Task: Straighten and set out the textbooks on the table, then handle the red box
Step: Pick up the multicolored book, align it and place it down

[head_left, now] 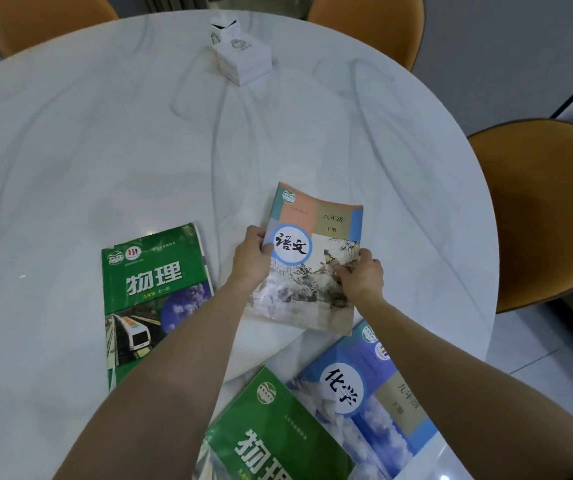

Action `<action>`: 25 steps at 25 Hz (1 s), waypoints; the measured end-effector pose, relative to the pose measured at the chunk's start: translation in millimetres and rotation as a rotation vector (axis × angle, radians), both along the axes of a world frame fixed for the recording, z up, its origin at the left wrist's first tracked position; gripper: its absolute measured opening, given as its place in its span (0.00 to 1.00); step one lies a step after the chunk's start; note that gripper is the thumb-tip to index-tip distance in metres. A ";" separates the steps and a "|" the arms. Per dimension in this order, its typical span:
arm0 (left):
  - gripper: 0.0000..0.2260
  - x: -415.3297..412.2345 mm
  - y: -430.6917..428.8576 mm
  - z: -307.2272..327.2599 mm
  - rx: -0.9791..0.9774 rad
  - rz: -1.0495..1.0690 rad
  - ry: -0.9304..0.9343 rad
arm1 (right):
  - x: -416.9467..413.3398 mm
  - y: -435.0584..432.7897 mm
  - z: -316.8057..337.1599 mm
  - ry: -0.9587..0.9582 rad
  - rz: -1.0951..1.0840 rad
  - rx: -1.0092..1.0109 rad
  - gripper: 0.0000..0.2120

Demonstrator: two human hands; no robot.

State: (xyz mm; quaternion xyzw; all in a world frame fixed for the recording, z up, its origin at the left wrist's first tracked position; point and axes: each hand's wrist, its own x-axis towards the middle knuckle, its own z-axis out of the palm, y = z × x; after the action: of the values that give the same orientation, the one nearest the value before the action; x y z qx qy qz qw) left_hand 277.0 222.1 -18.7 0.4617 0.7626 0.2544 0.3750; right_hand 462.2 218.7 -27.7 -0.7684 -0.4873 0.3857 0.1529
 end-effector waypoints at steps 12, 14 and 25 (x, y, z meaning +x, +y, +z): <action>0.11 -34.8 -36.3 26.3 0.150 0.282 -0.159 | -30.8 5.5 43.4 0.270 -0.032 0.110 0.17; 0.11 -56.1 -46.1 30.4 0.162 0.344 -0.154 | -52.6 5.9 48.2 0.285 0.025 0.129 0.15; 0.12 -153.6 -121.0 29.8 0.169 0.576 -0.110 | -167.0 -25.2 42.7 0.359 0.241 0.082 0.15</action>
State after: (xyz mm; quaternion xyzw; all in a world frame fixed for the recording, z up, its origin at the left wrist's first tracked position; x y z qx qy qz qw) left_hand 123.3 101.0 11.0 0.2417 0.8168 0.4374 0.2884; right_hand 295.2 193.5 14.9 -0.6167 -0.5559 0.5117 0.2209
